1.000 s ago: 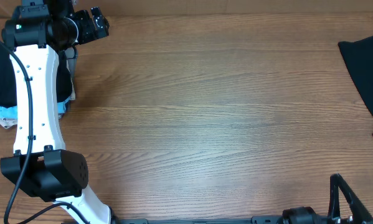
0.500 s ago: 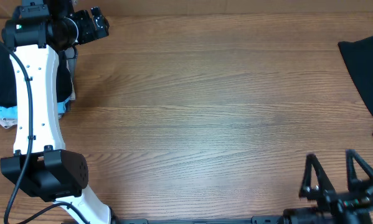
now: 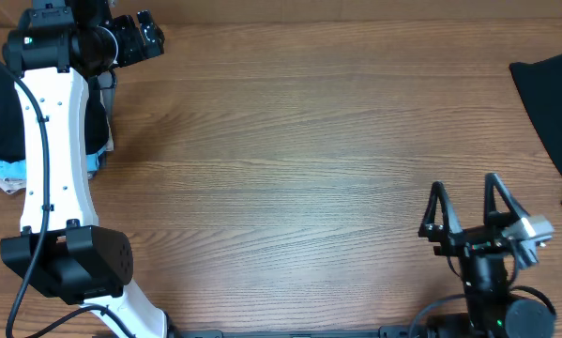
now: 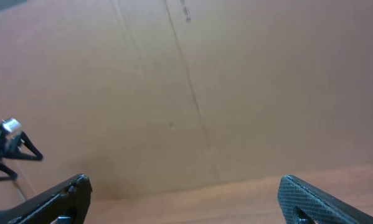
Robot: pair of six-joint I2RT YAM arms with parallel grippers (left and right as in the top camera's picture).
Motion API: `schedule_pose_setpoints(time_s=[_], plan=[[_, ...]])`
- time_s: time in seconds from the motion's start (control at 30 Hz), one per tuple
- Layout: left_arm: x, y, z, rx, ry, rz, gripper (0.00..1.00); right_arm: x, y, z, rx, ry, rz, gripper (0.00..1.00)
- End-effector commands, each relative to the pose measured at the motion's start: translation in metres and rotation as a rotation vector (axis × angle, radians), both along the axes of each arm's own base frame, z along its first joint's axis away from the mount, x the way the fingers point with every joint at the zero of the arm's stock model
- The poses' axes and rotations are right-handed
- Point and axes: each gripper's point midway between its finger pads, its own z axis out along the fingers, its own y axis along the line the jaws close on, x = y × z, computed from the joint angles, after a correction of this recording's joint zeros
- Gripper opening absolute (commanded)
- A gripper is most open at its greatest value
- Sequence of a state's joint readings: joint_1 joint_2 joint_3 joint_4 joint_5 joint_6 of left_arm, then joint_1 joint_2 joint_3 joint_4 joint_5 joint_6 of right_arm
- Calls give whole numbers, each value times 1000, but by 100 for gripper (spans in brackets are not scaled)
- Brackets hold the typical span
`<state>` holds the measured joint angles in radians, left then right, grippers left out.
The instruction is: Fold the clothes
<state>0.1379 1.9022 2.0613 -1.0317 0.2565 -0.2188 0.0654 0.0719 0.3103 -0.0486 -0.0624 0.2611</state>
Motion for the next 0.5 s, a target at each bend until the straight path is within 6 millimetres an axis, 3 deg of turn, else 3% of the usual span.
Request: schedule_pose_setpoints(time_s=[0.0,0.47], plan=[[1,0,-5,-3,10,5,100,5,-3,-14,4,2,-15,100],[1,0,-5,-3,10,5,100,17,-6,-61,6,35,-37,100]])
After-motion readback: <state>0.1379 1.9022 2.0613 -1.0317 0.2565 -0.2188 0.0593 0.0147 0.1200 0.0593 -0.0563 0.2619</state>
